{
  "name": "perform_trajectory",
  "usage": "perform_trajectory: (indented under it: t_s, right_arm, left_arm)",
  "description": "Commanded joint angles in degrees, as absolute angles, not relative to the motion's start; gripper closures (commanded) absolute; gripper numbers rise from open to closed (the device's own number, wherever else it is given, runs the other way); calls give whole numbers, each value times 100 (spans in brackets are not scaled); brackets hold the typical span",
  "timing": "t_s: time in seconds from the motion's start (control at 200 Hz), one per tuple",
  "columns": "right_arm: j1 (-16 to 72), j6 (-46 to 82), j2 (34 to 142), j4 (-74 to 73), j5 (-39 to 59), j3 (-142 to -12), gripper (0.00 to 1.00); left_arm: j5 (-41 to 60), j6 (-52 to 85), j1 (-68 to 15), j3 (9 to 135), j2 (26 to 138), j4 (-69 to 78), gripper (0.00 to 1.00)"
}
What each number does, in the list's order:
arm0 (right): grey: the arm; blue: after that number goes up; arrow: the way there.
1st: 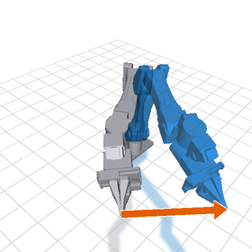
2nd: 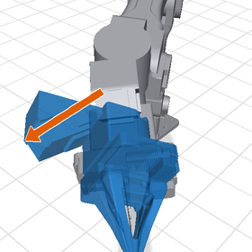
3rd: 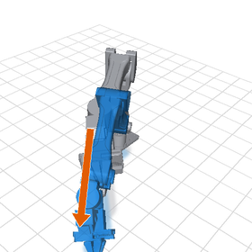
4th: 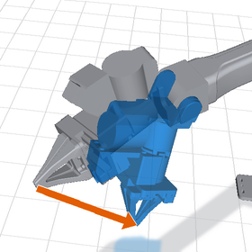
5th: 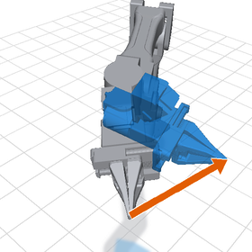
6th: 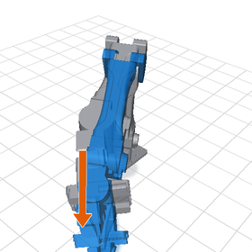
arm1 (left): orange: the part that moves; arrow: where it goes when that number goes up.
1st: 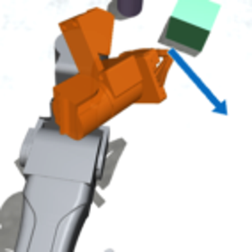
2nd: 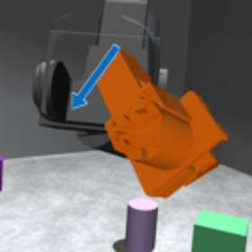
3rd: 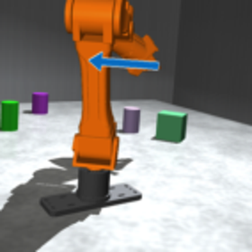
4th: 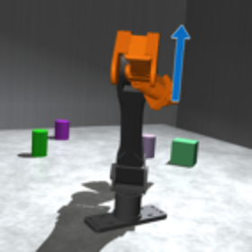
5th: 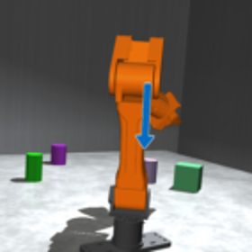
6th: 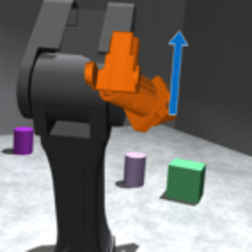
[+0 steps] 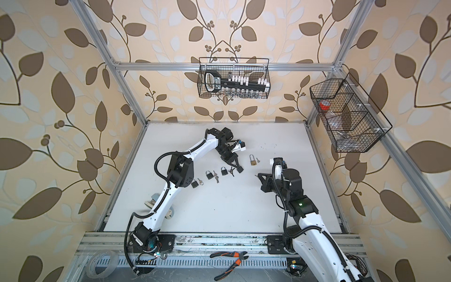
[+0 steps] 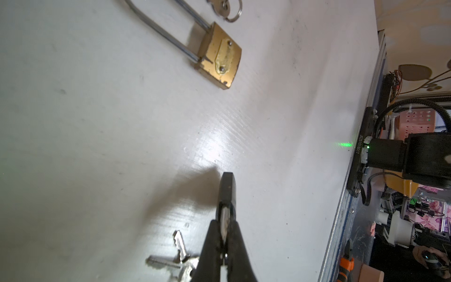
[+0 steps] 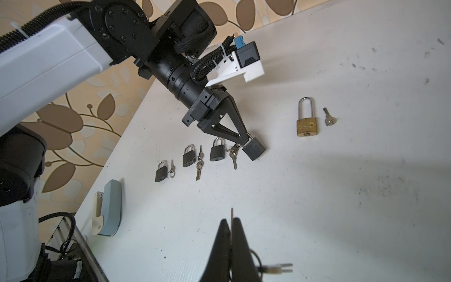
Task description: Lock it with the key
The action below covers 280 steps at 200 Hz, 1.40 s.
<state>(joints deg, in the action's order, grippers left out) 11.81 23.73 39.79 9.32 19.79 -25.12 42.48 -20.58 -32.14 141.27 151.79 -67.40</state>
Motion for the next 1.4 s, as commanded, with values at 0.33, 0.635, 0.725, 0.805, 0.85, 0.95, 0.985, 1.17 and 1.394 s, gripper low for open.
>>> perform_trajectory:
  t_s: [0.33,0.635,0.725,0.805,0.85,0.95,0.985,1.17,1.394]
  right_arm:
    - [1152,2363,3899,844,2242,-2439,100]
    - [1155,2532,3861,627,1774,-2192,100]
    - [1160,2797,4076,215,1678,-2037,100]
    - [1158,3077,4398,-314,1621,-1875,100]
    - [1152,3182,4598,-706,1640,-1768,100]
    - [1197,3415,5097,-1554,1473,-1596,100]
    - [1213,3501,5286,-1802,1309,-1573,100]
    - [1478,3690,6629,-2896,591,-1671,100]
    - [1758,3847,8037,-3636,365,-2225,100]
  left_arm:
    - [4182,-1728,-3086,14368,15270,-6130,73]
    - [4280,-1108,-3069,14335,15123,-5486,56]
    - [4195,-762,-3054,14288,14869,-5188,50]
    - [4025,-469,-3050,13943,14342,-4748,44]
    - [3783,-308,-3051,13549,13899,-4363,41]
    - [3268,195,-3058,12479,12803,-3462,35]
    - [3171,358,-3054,12036,12422,-3131,34]
    - [2420,1014,-3149,9191,10378,-1395,18]
    - [1759,1195,-3200,7163,8895,-938,13]
